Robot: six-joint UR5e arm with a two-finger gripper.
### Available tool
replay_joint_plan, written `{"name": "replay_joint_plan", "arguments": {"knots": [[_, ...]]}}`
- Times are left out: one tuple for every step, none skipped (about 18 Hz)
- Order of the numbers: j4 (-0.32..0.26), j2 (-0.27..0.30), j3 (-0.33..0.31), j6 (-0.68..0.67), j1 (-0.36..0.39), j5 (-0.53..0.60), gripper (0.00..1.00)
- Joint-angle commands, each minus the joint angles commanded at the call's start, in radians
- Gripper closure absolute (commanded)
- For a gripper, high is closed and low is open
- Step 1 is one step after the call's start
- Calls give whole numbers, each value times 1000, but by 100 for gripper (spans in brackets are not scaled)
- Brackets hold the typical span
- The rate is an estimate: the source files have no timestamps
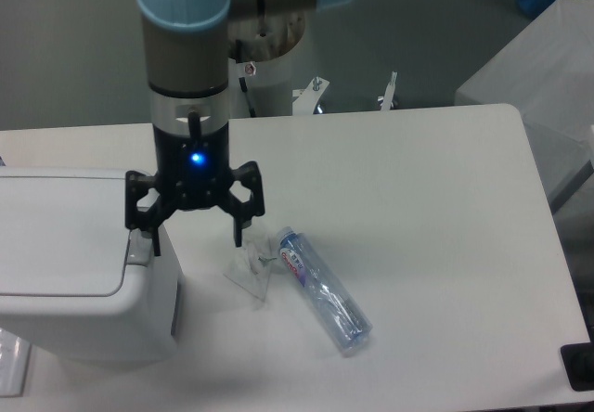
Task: Open the trash can
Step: 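Lower the gripper onto the lid edge and push it open, then raise the gripper away from the opened trash can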
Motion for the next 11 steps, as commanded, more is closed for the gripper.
{"name": "replay_joint_plan", "arguments": {"knots": [[0, 0, -2, 2, -3, 0, 0], [0, 2, -5, 2, -5, -2, 0], [0, 3, -14, 0, -5, 0, 0], [0, 5, -18, 2, -5, 0, 0], [0, 6, -18, 2, -5, 0, 0], [0, 6, -18, 2, -5, 0, 0], [0, 6, -20, 2, -5, 0, 0], [0, 6, -20, 2, -5, 0, 0], [0, 5, -20, 2, -5, 0, 0], [0, 5, -20, 2, -5, 0, 0], [0, 5, -20, 2, -5, 0, 0]]}}
